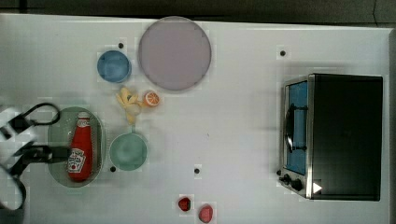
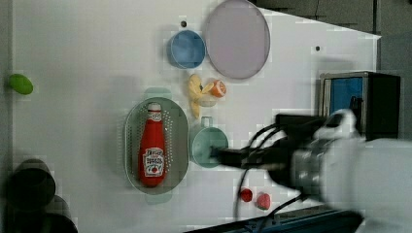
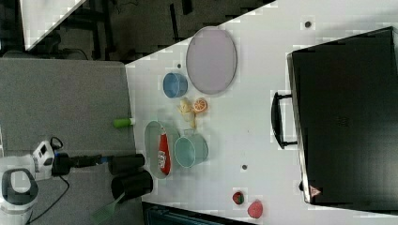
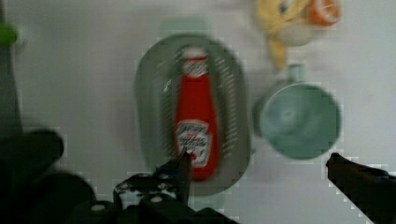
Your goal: Pick ketchup from strainer and place it on the table
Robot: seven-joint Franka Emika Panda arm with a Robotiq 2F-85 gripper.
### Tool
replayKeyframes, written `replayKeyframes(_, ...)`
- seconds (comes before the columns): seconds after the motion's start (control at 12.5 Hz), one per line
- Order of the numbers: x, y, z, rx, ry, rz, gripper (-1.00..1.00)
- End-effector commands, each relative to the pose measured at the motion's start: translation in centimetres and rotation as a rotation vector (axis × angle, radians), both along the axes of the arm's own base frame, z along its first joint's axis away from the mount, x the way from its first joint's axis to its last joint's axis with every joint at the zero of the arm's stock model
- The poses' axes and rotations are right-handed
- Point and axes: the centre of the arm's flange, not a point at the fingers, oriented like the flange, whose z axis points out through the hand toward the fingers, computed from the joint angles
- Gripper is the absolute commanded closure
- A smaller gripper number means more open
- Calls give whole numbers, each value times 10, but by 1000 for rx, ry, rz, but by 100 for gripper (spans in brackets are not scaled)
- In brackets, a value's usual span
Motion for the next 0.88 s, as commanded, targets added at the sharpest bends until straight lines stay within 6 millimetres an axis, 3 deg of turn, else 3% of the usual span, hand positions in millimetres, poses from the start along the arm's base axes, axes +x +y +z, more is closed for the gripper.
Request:
replayKeyframes(0.08,-4,8,-42,-1,33,-1,-100)
replayKeyframes(0.48,-25,28,-146,3,27,-43,-100)
replayKeyframes(0.88,-33,32,-223,44,39,-54,-100)
